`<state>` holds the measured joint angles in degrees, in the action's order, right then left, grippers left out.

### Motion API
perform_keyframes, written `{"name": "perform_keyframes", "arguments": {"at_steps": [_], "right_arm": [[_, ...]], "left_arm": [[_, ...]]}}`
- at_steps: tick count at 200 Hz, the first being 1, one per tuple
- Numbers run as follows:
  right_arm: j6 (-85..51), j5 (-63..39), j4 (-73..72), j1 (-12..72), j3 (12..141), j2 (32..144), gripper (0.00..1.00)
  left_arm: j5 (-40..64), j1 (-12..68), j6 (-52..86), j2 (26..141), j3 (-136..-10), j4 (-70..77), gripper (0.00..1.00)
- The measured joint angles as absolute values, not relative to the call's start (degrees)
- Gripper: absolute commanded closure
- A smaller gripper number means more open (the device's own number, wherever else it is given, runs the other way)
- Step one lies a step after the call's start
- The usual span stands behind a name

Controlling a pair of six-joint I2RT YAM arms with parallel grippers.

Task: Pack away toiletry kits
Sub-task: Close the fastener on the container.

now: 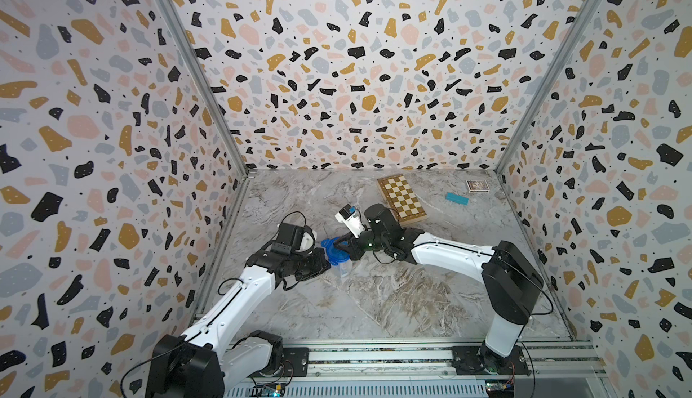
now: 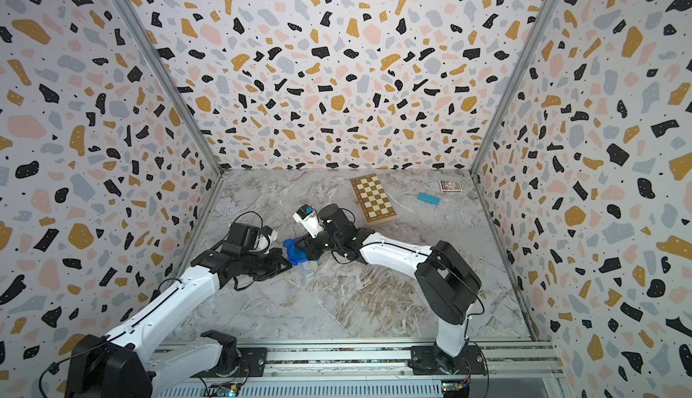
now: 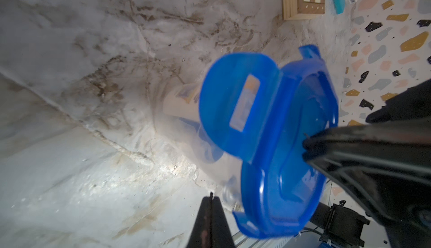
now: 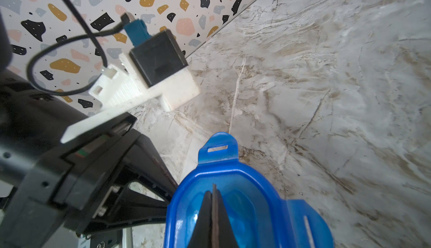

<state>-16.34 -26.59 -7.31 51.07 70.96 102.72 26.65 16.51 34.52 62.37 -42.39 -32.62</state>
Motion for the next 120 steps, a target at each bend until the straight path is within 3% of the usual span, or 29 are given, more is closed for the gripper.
{"name": "perform_keyframes", "arguments": {"at_steps": [60, 120], "right_arm": [[-15.79, -24.84, -6.7, 51.48, 69.91, 97.95, 1.0], [-17.37, -22.22, -5.76, 50.22, 58.94, 81.73, 1.0]], "left_arm": [[20.88, 16.49, 32.25, 52.07, -51.11, -40.91, 1.0], [26.79, 16.49, 31.22, 64.6, -57.8, -35.55, 1.0]]}}
